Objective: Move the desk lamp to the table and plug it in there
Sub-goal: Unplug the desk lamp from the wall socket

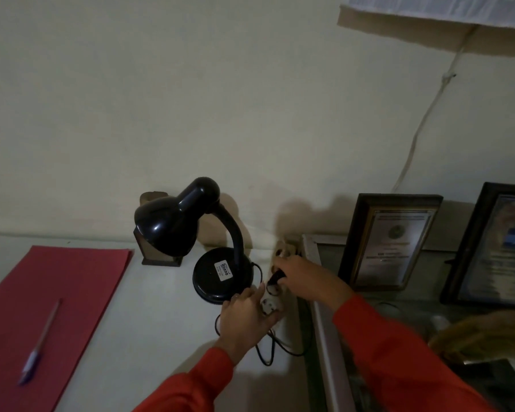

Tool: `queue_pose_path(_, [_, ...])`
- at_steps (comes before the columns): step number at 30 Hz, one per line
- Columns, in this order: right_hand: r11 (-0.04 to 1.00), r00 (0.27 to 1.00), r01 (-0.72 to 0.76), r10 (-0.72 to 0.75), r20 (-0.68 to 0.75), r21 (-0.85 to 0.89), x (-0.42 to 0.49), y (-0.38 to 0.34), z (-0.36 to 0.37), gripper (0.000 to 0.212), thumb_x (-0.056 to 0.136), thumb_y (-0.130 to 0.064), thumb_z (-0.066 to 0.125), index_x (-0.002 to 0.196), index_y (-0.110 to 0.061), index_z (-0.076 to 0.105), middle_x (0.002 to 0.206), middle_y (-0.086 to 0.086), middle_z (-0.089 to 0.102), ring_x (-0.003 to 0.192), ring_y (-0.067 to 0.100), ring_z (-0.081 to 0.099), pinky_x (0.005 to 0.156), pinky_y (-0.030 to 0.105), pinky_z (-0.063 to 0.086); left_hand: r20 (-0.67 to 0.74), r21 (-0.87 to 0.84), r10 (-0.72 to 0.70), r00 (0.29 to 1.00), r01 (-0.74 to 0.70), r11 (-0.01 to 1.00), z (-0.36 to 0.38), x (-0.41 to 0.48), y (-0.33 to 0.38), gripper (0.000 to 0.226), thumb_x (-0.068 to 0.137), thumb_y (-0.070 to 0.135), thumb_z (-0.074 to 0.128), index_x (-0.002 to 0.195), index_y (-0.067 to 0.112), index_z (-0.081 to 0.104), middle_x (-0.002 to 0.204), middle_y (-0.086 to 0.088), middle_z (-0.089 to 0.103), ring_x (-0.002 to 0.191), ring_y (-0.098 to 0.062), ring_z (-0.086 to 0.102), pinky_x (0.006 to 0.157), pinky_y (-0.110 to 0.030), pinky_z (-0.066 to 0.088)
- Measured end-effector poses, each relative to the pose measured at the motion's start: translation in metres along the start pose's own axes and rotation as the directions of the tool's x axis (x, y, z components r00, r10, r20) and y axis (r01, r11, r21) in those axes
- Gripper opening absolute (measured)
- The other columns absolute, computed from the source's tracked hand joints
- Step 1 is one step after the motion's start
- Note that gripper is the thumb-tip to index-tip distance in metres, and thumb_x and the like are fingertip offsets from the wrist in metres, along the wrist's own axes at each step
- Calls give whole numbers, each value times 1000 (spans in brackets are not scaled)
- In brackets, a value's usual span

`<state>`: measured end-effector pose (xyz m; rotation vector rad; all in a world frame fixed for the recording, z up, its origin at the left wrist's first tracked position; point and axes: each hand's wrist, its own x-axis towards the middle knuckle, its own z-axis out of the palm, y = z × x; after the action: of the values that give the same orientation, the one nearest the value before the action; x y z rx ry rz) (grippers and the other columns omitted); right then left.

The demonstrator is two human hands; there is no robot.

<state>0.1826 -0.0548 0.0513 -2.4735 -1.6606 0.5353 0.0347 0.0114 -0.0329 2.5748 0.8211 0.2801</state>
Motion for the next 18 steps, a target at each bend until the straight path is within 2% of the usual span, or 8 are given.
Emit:
queue_pose_path(2, [994, 992, -18, 32, -123, 112, -4, 4, 7, 13, 89, -23, 54, 102, -19, 50, 110, 8, 58, 94, 24, 57, 78, 39, 52, -52, -37, 44, 998, -46, 998, -2, -2, -4, 61, 81, 59, 54, 133, 27, 47, 119, 2, 62, 104, -21, 59, 88, -38, 50])
queue_pose_path(4, [962, 959, 7, 71, -274, 272, -9, 7, 15, 15, 88, -25, 58, 103, -24, 54, 107, -2, 58, 93, 13, 57, 77, 26, 49, -191, -144, 43, 981, -71, 987, -3, -7, -8, 43, 84, 45, 61, 121, 23, 58, 109, 0, 65, 95, -22, 59, 81, -37, 51])
queue_pose_path(6, [912, 914, 52, 120, -387, 406, -16, 4, 21, 15, 86, -25, 62, 100, -29, 57, 96, -16, 57, 85, -4, 57, 67, 9, 46, -331, -301, -101, 938, -4, 954, -5, -10, -12, 29, 81, 31, 68, 108, 22, 61, 96, 0, 63, 87, -21, 59, 73, -33, 51])
queue_pose_path(8, [862, 883, 76, 175, -435, 501, -21, -2, 26, 15, 85, -24, 64, 92, -35, 57, 85, -24, 54, 82, -17, 55, 59, 0, 44, -356, -449, -301, 885, 120, 885, -12, -3, -13, 34, 77, 22, 72, 106, 19, 54, 98, -3, 58, 90, -24, 57, 74, -33, 50])
queue_pose_path(10, [819, 865, 94, 215, -453, 567, -23, -7, 30, 18, 84, -20, 66, 89, -35, 57, 84, -19, 57, 79, -18, 56, 61, -3, 42, -353, -393, -369, 860, 222, 892, -16, 10, -15, 47, 72, 19, 77, 111, 9, 52, 109, -15, 55, 101, -34, 53, 82, -41, 47])
queue_pose_path(13, [811, 851, 110, 222, -476, 575, -24, -11, 34, 13, 84, -19, 67, 95, -25, 61, 88, -8, 62, 76, -10, 58, 63, -1, 45, -287, -231, -362, 887, 303, 925, -15, 24, -15, 74, 66, 28, 81, 126, 1, 47, 131, -27, 46, 120, -45, 44, 101, -52, 37])
queue_pose_path(15, [820, 841, 122, 214, -497, 559, -26, -11, 36, 13, 84, -18, 67, 96, -20, 63, 88, -7, 62, 76, -7, 57, 63, 0, 45, -240, -185, -359, 902, 320, 929, -11, 30, -19, 91, 68, 42, 78, 137, 1, 35, 145, -27, 33, 135, -43, 29, 114, -52, 21])
queue_pose_path(18, [841, 839, 126, 193, -509, 526, -27, -8, 39, 14, 84, -19, 67, 97, -19, 63, 89, -7, 61, 77, -3, 57, 63, 2, 45, -204, -87, -348, 915, 337, 937, -4, 35, -30, 106, 71, 64, 64, 145, 2, 19, 155, -24, 16, 145, -38, 10, 119, -49, 5])
